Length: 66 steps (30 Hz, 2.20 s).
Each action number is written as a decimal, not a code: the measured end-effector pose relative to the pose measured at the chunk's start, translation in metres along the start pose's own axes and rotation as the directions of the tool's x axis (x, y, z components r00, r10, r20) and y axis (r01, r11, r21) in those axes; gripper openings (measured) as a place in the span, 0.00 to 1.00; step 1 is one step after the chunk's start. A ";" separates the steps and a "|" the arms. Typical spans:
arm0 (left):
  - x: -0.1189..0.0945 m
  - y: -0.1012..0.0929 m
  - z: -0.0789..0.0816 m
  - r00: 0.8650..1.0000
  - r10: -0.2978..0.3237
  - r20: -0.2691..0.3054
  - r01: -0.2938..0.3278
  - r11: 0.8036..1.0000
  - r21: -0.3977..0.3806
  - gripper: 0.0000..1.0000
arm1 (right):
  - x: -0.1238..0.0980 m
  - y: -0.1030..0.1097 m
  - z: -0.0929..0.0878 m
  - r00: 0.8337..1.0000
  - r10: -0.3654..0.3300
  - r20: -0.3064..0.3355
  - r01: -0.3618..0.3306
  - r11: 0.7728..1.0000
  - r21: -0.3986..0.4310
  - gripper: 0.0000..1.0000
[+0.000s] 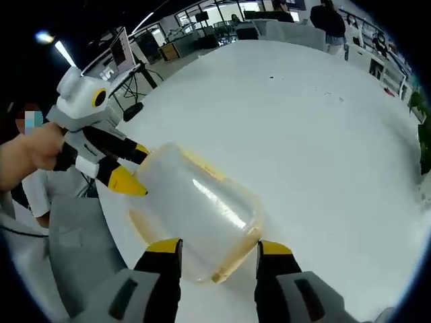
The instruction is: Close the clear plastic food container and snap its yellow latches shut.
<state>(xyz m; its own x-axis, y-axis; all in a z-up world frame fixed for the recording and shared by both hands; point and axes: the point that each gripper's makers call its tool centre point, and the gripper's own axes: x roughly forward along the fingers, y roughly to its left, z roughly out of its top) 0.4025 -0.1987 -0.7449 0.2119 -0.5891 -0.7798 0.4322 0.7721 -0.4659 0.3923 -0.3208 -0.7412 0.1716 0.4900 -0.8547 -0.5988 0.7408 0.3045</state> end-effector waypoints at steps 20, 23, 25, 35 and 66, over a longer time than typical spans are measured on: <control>0.007 -0.003 0.002 1.000 -0.001 -0.020 0.000 1.000 -0.032 0.40 | 0.007 0.002 0.004 0.998 0.055 -0.030 -0.053 0.997 0.060 0.39; 0.006 -0.004 0.002 1.000 -0.007 -0.012 0.006 1.000 -0.020 0.41 | 0.006 0.003 0.001 0.998 0.058 -0.014 -0.057 0.996 0.068 0.40; 0.005 -0.004 0.002 1.000 -0.007 -0.005 0.007 1.000 -0.018 0.42 | 0.006 0.002 0.000 0.998 0.066 -0.001 -0.065 0.996 0.068 0.41; 0.005 -0.003 0.002 1.000 -0.015 0.000 0.015 1.000 0.022 0.45 | 0.004 0.003 0.001 0.999 0.048 0.023 -0.049 0.999 0.018 0.44; -0.028 -0.003 0.025 0.995 -0.005 0.103 -0.036 0.920 0.391 0.54 | -0.022 -0.004 0.008 0.999 -0.030 0.025 0.037 0.934 -0.355 0.32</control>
<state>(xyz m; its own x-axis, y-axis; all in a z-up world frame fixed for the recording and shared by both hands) 0.4172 -0.1901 -0.7110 0.2994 -0.6142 -0.7301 0.7325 0.6383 -0.2366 0.3977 -0.3308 -0.7201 0.2091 0.4790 -0.8526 -0.8305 0.5472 0.1038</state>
